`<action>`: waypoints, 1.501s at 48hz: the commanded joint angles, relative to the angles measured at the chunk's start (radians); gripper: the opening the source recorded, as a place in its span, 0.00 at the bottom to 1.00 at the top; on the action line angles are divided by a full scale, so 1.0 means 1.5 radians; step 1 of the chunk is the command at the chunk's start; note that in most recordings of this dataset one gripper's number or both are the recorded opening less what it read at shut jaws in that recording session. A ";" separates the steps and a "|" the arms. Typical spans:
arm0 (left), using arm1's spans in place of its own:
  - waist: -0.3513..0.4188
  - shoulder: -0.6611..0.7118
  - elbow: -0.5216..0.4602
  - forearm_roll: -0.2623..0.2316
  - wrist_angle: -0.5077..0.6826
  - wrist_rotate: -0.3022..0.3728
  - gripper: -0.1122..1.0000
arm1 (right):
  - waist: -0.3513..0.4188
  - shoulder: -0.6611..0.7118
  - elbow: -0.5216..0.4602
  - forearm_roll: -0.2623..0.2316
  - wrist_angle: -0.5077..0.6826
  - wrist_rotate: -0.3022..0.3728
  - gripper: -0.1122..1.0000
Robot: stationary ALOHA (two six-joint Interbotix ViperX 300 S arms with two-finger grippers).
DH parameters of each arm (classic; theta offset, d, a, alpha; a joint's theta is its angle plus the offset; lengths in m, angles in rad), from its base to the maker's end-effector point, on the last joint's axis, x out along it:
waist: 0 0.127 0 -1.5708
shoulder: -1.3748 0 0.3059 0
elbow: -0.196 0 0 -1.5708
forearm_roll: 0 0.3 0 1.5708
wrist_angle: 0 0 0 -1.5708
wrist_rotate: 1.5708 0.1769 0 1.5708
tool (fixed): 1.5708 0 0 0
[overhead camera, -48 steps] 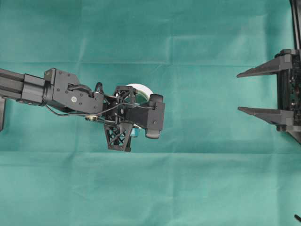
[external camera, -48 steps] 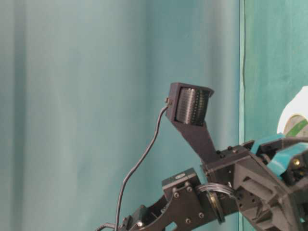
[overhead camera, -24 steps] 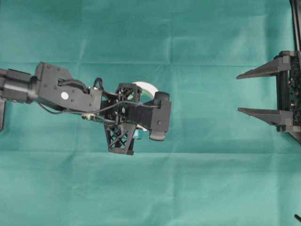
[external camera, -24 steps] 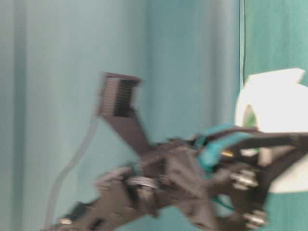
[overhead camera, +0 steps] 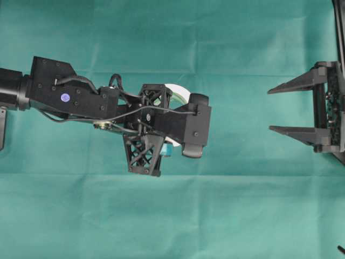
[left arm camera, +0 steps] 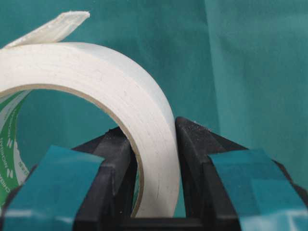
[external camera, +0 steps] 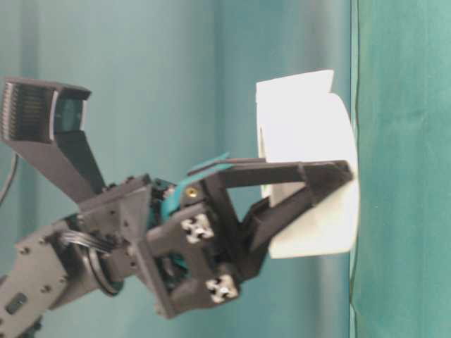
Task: Peel off the duct tape with your right arm.
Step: 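Close the left gripper on the roll rim and lift it upright, then reach the right gripper toward the tape's free end tab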
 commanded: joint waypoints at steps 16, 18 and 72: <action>0.018 -0.025 -0.030 0.003 0.010 0.003 0.29 | -0.001 0.133 -0.076 -0.002 -0.042 0.000 0.83; 0.019 -0.024 -0.029 0.003 0.010 0.003 0.29 | -0.001 0.150 -0.084 -0.002 -0.049 0.000 0.83; 0.016 -0.025 -0.025 0.003 0.010 0.002 0.29 | -0.035 0.415 -0.225 -0.002 -0.122 -0.011 0.83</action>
